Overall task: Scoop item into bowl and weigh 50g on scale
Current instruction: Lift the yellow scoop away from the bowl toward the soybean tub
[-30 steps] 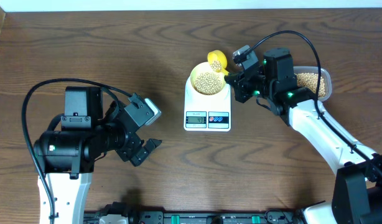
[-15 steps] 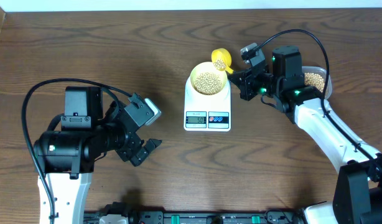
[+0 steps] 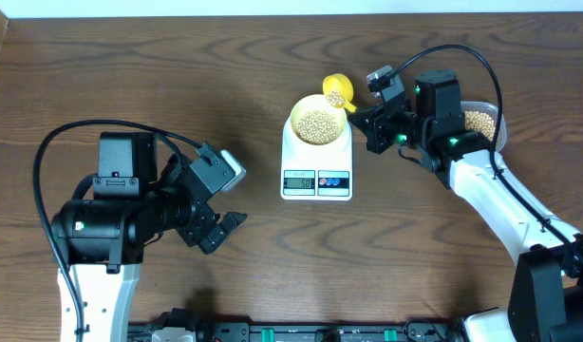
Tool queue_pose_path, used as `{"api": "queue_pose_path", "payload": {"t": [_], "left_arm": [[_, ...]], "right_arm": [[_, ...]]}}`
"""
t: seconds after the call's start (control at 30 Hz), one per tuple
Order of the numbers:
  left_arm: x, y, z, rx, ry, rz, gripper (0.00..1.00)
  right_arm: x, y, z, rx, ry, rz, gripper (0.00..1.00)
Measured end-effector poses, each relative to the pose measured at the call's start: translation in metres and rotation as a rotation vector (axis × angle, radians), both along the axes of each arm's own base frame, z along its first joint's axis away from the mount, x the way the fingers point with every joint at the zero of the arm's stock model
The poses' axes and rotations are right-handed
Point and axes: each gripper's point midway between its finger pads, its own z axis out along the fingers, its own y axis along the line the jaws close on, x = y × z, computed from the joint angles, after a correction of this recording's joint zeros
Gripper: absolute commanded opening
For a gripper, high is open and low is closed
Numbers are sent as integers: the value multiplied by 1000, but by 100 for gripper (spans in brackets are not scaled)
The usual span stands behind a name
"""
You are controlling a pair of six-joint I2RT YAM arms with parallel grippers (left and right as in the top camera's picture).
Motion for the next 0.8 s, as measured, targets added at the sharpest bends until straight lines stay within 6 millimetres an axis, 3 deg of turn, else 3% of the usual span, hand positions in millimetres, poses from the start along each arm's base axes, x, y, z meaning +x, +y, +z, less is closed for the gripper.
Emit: {"api": "queue_pose_path", "payload": {"t": [0.27, 0.43, 0.8], "left_arm": [[0, 0, 0, 0, 0, 0, 96], [0, 0, 0, 0, 0, 0, 96], [0, 0, 0, 0, 0, 0, 96]], "right_arm": [[0, 0, 3, 30, 10, 3, 1], [5, -11, 9, 86, 36, -26, 1], [19, -66, 15, 182, 91, -130, 1]]}}
